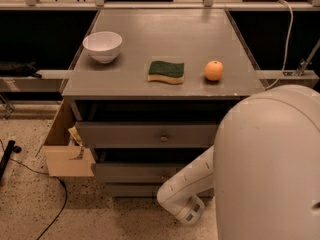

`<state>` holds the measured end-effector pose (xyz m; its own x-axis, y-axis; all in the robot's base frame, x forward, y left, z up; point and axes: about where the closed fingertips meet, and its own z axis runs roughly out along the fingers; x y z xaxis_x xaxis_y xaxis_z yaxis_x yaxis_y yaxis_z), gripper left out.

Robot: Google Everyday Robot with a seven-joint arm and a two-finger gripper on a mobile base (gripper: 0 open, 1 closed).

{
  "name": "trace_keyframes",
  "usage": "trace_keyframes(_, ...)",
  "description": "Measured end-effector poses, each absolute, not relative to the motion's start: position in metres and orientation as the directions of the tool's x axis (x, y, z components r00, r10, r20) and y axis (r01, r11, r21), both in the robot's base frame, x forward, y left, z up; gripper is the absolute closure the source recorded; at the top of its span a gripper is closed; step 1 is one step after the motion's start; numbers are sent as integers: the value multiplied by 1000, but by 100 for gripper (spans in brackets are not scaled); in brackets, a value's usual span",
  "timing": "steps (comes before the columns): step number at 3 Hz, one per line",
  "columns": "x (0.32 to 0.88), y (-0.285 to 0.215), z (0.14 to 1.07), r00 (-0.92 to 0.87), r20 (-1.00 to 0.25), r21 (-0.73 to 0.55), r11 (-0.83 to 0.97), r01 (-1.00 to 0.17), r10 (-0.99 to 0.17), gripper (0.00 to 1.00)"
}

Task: Close middle drawer

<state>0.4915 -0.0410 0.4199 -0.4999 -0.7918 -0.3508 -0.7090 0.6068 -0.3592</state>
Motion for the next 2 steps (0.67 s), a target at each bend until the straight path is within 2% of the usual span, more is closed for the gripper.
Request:
trace_keyframes(1, 491, -40, 419, -498, -333, -379, 597, -707, -801, 83)
trace_keyframes(2, 504, -35, 420, -484, -318, -418, 579, -700, -815, 100)
